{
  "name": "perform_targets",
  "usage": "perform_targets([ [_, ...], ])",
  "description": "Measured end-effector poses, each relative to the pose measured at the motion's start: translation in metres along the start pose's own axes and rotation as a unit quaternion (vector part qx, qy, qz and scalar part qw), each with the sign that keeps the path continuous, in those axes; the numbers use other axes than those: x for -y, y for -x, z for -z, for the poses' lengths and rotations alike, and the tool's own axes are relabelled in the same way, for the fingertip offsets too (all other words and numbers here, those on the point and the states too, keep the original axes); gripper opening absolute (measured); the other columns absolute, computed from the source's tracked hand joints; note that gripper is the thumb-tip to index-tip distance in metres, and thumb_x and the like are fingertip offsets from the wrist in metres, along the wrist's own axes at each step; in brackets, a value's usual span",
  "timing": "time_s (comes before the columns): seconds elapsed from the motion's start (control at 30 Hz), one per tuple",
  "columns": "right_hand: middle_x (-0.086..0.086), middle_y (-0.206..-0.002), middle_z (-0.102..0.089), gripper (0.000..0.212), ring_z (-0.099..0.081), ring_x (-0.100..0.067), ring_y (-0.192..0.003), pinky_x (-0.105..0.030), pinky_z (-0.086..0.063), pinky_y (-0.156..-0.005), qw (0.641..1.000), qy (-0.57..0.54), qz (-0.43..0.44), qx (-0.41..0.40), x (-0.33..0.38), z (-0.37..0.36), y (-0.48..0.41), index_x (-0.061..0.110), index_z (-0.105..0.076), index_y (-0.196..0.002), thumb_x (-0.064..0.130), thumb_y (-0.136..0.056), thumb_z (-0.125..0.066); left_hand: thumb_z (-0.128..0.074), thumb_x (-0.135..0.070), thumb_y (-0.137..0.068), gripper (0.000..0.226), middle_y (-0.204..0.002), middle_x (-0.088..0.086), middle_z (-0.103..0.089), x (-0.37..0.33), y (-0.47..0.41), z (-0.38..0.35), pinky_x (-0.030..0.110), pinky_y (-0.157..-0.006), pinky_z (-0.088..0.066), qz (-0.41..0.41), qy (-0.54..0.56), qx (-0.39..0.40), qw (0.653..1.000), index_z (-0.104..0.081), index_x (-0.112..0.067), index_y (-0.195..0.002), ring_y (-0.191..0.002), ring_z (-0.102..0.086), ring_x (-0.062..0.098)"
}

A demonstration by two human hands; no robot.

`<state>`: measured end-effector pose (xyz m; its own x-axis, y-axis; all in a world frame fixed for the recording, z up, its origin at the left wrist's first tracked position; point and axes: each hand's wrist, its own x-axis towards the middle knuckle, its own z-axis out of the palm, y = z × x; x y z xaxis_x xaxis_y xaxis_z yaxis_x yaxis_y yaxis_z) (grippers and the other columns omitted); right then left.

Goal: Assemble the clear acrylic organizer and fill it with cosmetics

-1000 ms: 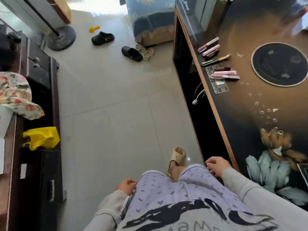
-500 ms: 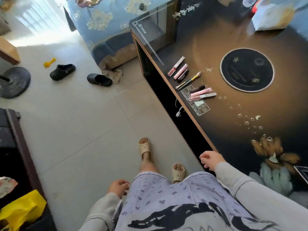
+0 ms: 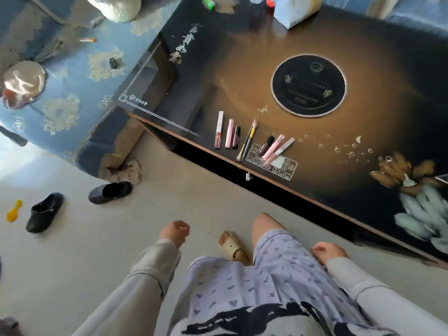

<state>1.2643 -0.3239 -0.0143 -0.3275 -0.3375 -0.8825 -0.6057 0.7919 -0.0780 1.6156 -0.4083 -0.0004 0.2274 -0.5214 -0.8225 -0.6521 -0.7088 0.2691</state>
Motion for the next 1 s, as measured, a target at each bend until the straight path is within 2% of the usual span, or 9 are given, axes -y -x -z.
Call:
perform_targets([
  [0.1, -0.011, -0.113, -0.068, 0.025, -0.062, -0.023, -0.08, -0.022, -0.046, -0.066, 0.999, -0.048, -0.019, -0.006, 0.013, -0.005, 0.004, 0.009, -0.067, -0.106, 0.011, -0.09, -0.048, -0.045, 0.002, -0.089, 0.019, -0.058, -0.003, -0.053, -0.026, -0.013, 0.005, 0.005, -0.027, -0.027, -0.023, -0.017, 0.023, 0.999, -0.055, -0.012, -0.081, -0.022, -0.045, -0.005],
  [0.2, -0.016, -0.107, -0.07, 0.024, -0.057, -0.021, -0.073, -0.02, -0.042, -0.054, 0.995, -0.098, -0.018, -0.012, 0.028, -0.004, 0.0, 0.003, -0.067, -0.104, 0.007, -0.089, -0.048, -0.044, 0.0, -0.09, 0.031, -0.068, 0.007, -0.056, -0.04, -0.024, -0.006, 0.016, -0.047, -0.04, -0.022, -0.043, 0.067, 0.997, -0.054, -0.017, -0.065, -0.045, -0.054, 0.01],
  [0.33, -0.016, -0.093, -0.068, 0.022, -0.057, -0.022, -0.072, -0.021, -0.042, -0.054, 0.992, -0.126, -0.006, -0.005, 0.055, 0.013, -0.015, 0.005, -0.068, -0.096, 0.006, -0.088, -0.048, -0.045, 0.001, -0.089, 0.02, -0.105, 0.027, -0.067, -0.053, -0.033, -0.015, 0.033, -0.082, -0.049, -0.004, -0.074, 0.093, 0.993, -0.064, -0.004, -0.09, -0.08, -0.051, 0.02],
  [0.43, -0.011, -0.078, -0.062, 0.016, -0.055, -0.023, -0.067, -0.017, -0.038, -0.048, 0.989, -0.146, 0.004, -0.006, 0.077, 0.028, -0.03, 0.012, -0.062, -0.08, 0.006, -0.086, -0.048, -0.046, -0.003, -0.088, 0.019, -0.112, 0.025, -0.067, -0.065, -0.042, -0.015, 0.031, -0.082, -0.049, -0.005, -0.104, 0.106, 0.989, -0.059, -0.012, -0.077, -0.082, -0.057, 0.021],
  [0.53, -0.007, -0.067, -0.059, 0.023, -0.051, -0.021, -0.059, -0.009, -0.033, -0.037, 0.989, -0.146, 0.012, -0.011, 0.096, 0.04, -0.04, 0.015, -0.058, -0.068, 0.005, -0.086, -0.048, -0.046, -0.006, -0.088, 0.024, -0.112, 0.023, -0.067, -0.079, -0.054, -0.008, 0.036, -0.09, -0.05, -0.003, -0.119, 0.077, 0.99, -0.066, -0.004, -0.1, -0.1, -0.064, 0.034],
  [0.6, -0.009, -0.068, -0.058, 0.029, -0.051, -0.023, -0.062, -0.013, -0.034, -0.041, 0.99, -0.141, 0.02, -0.011, 0.109, 0.047, -0.044, 0.017, -0.055, -0.061, 0.005, -0.086, -0.047, -0.046, -0.005, -0.088, 0.026, -0.111, 0.022, -0.068, -0.09, -0.061, 0.0, 0.035, -0.091, -0.049, -0.004, -0.115, 0.068, 0.991, -0.066, -0.002, -0.104, -0.104, -0.063, 0.036],
  [0.83, -0.012, -0.077, -0.061, 0.02, -0.055, -0.025, -0.068, -0.02, -0.038, -0.053, 0.984, -0.175, 0.022, -0.011, 0.139, 0.062, -0.055, 0.005, -0.066, -0.086, 0.004, -0.087, -0.046, -0.044, -0.005, -0.089, 0.031, -0.064, 0.001, -0.057, -0.136, -0.087, 0.022, 0.023, -0.07, -0.04, -0.041, -0.13, 0.092, 0.987, -0.059, -0.019, -0.066, -0.061, -0.054, 0.022],
  [0.9, -0.012, -0.077, -0.061, 0.022, -0.055, -0.025, -0.068, -0.02, -0.038, -0.053, 0.982, -0.185, 0.015, -0.014, 0.148, 0.064, -0.06, 0.0, -0.067, -0.092, 0.004, -0.087, -0.046, -0.043, -0.006, -0.089, 0.025, -0.08, 0.012, -0.066, -0.156, -0.096, 0.028, 0.027, -0.07, -0.046, -0.058, -0.149, 0.087, 0.983, -0.068, -0.011, -0.085, -0.079, -0.062, 0.029],
  [1.0, -0.017, -0.084, -0.065, 0.022, -0.056, -0.026, -0.072, -0.022, -0.04, -0.054, 0.976, -0.217, -0.006, -0.031, 0.165, 0.068, -0.071, -0.002, -0.065, -0.1, 0.004, -0.087, -0.048, -0.044, -0.011, -0.092, 0.028, -0.114, 0.018, -0.065, -0.187, -0.109, 0.037, 0.032, -0.088, -0.047, -0.088, -0.175, 0.026, 0.98, -0.062, -0.005, -0.112, -0.107, -0.059, 0.035],
])
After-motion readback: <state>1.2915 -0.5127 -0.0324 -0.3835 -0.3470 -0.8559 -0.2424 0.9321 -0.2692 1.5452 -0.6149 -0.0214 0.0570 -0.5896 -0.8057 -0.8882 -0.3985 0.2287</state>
